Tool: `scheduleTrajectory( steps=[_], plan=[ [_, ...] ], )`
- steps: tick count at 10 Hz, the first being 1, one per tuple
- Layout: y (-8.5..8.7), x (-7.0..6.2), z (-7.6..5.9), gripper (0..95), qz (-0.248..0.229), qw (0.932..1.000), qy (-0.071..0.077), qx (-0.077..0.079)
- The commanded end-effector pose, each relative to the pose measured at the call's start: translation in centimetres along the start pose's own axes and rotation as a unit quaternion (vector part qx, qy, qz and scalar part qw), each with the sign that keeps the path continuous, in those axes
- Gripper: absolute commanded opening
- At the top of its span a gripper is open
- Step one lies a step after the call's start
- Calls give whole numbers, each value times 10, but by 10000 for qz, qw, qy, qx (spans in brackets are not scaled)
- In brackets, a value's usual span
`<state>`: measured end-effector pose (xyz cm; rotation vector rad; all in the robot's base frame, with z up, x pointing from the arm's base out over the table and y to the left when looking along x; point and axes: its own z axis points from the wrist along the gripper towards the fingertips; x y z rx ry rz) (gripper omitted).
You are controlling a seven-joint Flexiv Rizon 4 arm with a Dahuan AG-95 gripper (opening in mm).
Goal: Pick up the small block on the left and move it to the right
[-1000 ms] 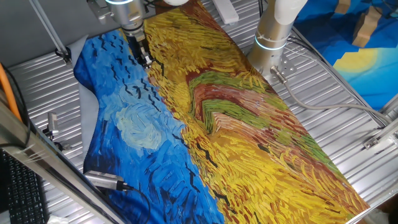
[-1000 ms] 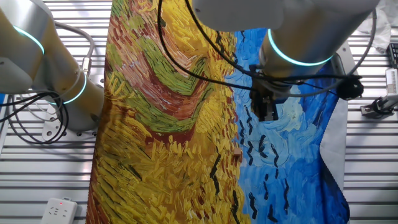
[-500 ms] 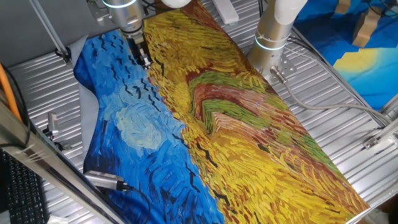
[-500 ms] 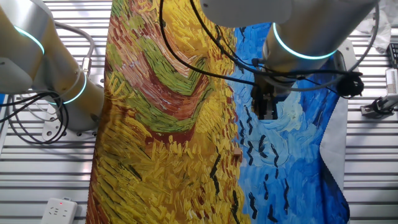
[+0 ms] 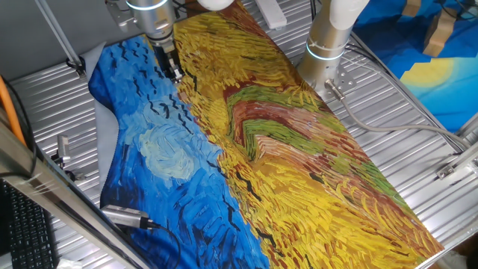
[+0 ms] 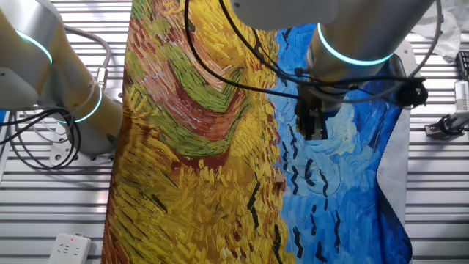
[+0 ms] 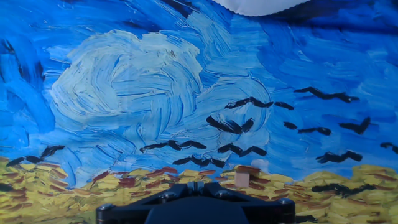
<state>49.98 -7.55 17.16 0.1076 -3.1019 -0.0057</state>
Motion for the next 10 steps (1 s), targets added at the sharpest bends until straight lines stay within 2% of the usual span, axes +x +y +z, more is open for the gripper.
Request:
scheduleTrajectory(
  steps=[1, 4, 6, 7, 8, 9, 10],
  plan=[
    [-1, 0, 1, 0, -57, 10000, 14, -65],
    [-1, 0, 1, 0, -124, 9999, 35, -66],
    [0, 3, -2, 0, -193, 9995, -53, -258],
    [1, 12, -7, 0, -159, 9992, -77, -355],
    [6, 18, -14, 0, -150, 9992, -74, -356],
    [27, 21, -31, 0, 43, 9995, 25, -318],
    [43, 20, -37, 0, 156, 9996, 55, -234]
  ],
)
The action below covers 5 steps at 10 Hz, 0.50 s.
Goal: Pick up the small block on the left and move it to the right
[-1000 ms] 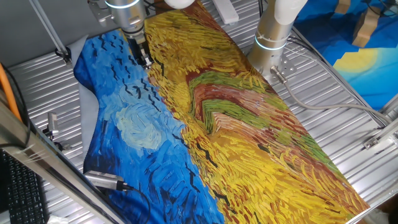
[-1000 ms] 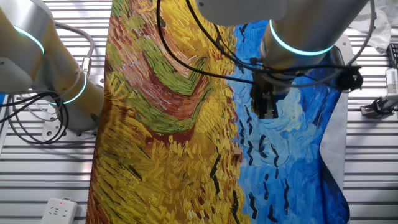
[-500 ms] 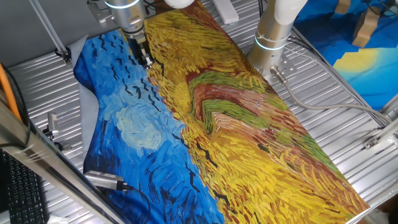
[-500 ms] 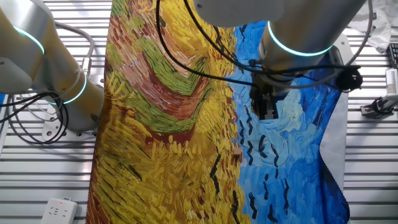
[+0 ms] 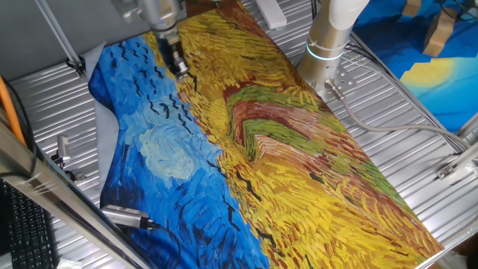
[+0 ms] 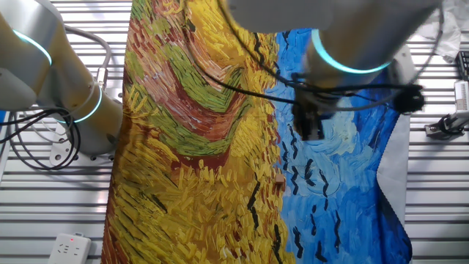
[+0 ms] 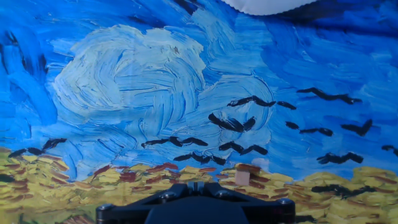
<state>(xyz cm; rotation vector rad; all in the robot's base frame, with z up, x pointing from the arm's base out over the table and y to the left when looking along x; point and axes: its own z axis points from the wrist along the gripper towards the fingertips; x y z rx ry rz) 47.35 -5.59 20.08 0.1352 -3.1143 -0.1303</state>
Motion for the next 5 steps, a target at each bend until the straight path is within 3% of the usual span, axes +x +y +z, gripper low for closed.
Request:
scheduleTrajectory(
  steps=[1, 4, 5],
  plan=[
    [35, -10, -4, 0, 344, 9992, 130, 165],
    [60, -15, 15, 0, 547, 9981, 90, 274],
    [60, -16, 22, 0, 541, 9981, 55, 295]
  ],
)
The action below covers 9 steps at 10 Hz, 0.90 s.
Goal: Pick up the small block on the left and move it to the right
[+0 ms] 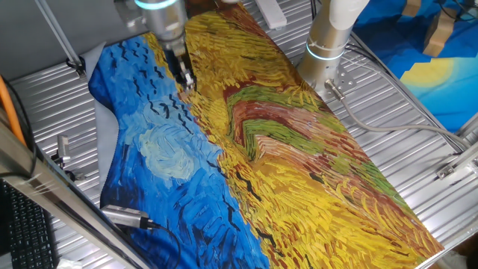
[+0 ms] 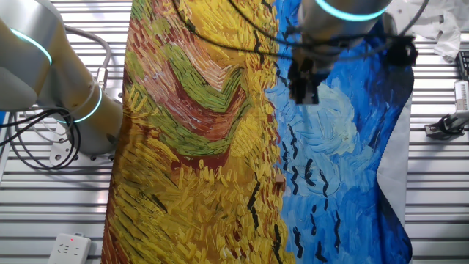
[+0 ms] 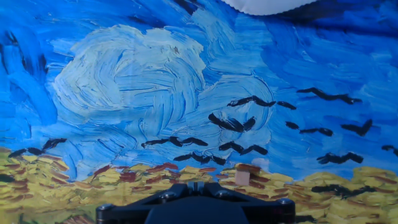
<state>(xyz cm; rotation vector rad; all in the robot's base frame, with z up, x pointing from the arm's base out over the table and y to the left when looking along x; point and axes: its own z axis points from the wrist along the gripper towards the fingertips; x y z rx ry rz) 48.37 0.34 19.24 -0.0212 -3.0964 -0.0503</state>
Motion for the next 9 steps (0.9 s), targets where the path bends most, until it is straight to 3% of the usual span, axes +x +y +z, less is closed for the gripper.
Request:
scheduleTrajectory(
  steps=[1, 4, 9],
  plan=[
    [3, 0, 18, 0, 37, 9999, -95, 52],
    [-8, 3, 36, 0, -6, 9998, -198, 77],
    [-58, 16, 43, 0, -281, 9992, -259, 88]
  ],
)
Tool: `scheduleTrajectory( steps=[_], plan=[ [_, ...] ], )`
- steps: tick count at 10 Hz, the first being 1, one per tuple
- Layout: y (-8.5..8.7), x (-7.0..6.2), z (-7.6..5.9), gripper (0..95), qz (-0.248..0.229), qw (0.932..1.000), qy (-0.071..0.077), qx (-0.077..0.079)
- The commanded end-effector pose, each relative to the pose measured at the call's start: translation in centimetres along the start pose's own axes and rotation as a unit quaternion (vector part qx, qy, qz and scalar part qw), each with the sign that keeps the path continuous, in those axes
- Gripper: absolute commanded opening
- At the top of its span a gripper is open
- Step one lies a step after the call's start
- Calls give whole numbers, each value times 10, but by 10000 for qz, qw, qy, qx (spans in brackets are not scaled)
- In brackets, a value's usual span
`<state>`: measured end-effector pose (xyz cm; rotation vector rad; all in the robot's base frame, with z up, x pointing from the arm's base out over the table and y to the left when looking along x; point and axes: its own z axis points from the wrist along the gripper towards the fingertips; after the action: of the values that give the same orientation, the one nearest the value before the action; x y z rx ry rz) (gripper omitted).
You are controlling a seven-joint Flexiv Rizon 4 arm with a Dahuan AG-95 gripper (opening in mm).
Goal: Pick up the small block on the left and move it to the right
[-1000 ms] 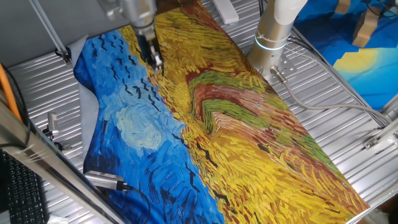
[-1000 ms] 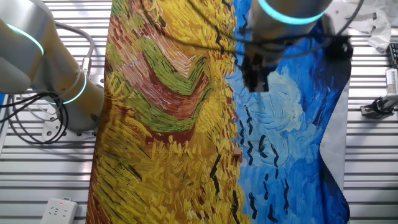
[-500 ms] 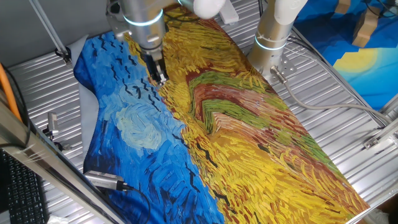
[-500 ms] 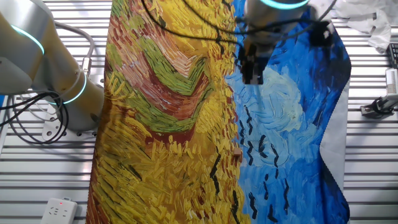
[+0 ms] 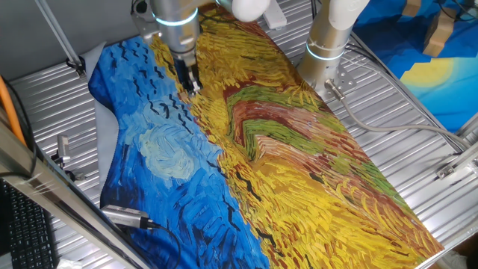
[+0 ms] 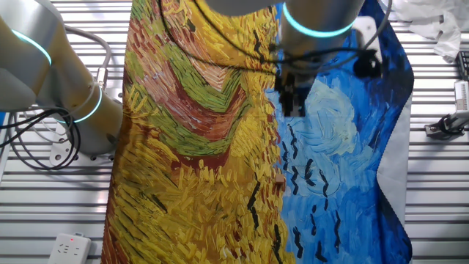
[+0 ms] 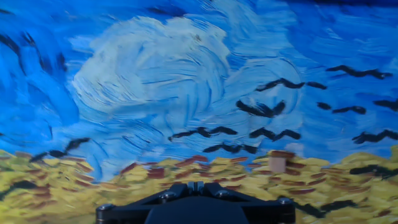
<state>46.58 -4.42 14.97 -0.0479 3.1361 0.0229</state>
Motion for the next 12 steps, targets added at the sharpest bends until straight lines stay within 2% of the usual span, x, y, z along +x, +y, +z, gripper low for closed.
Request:
scheduleTrajectory(
  steps=[1, 3, 7, 8, 9, 10, 12],
  plan=[
    [-14, 2, -2, 0, -55, 10000, 15, -52],
    [-25, 0, -12, 0, -152, 9999, 46, -17],
    [-29, -1, -16, 0, -258, 9996, 32, -52],
    [-29, -1, -16, 0, -321, 9995, -12, -80],
    [-29, -1, -16, 0, -330, 9993, -10, -179],
    [-29, -1, -16, 0, -325, 9992, 16, -218],
    [-29, -1, -16, 0, -230, 9992, 188, -256]
  ],
)
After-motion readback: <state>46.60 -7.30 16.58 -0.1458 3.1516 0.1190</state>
